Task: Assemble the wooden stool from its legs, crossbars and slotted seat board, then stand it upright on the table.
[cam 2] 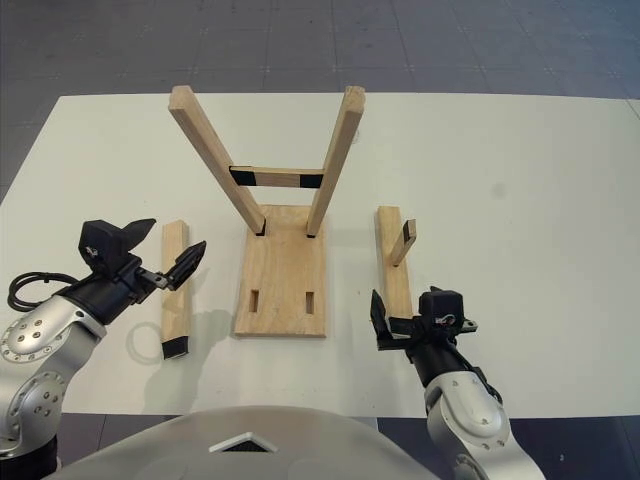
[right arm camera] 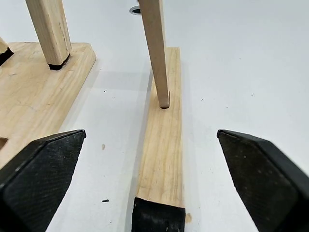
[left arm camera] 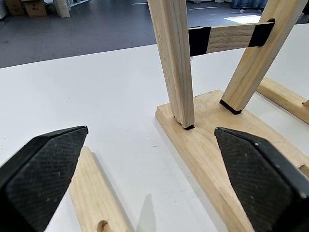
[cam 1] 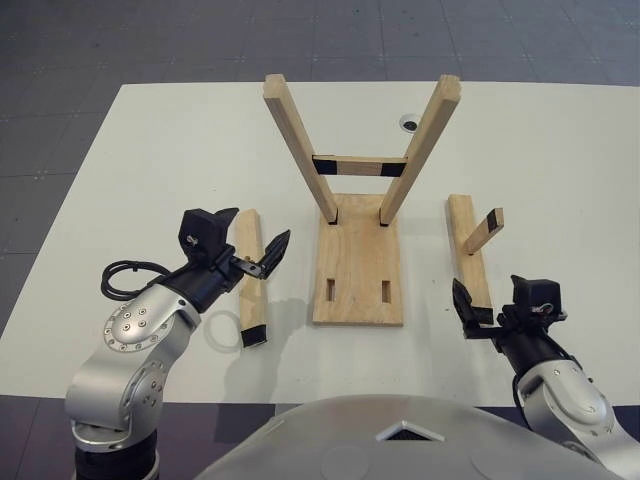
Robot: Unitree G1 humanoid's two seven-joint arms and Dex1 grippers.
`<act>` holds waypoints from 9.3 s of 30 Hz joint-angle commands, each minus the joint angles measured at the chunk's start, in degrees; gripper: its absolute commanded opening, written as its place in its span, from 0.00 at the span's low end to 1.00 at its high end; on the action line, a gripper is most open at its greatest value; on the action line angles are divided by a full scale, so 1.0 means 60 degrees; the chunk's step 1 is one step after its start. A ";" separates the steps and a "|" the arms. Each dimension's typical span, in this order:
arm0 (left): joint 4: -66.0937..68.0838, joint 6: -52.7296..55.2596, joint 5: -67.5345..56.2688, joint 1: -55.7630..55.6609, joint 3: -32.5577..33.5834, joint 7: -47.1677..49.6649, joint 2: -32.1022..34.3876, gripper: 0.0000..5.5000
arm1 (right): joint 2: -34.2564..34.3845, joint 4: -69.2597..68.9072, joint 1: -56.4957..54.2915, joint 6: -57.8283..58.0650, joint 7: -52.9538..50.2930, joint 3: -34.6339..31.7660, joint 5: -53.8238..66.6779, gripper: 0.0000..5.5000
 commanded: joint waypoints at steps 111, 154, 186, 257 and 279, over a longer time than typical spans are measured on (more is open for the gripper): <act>0.1354 -0.1288 -0.7745 -0.1287 -0.1380 -0.5149 -0.0291 0.38 | -0.1248 0.0672 -0.3228 -0.1412 0.6954 0.2046 0.7004 0.37; 0.1255 -0.1492 -0.6398 -0.0599 -0.1496 -0.5951 0.0998 0.37 | -0.1298 0.1335 -0.3225 -0.0339 0.6898 0.1362 0.9024 0.66; 0.4320 -0.7235 -0.1303 -0.1275 -0.1401 -1.0032 0.1261 0.37 | -0.2008 0.2587 -0.2974 -0.0851 0.7931 -0.0061 0.6945 1.00; 0.8875 -1.0859 0.0422 -0.2235 -0.3609 -1.1476 0.0991 0.37 | -0.1882 0.2519 -0.2902 -0.0714 0.7616 -0.0385 0.6824 1.00; 0.7864 -1.0769 0.0658 -0.1582 -0.3830 -1.1272 0.1503 0.37 | -0.1778 0.2539 -0.2899 -0.0813 0.7558 -0.0404 0.6718 1.00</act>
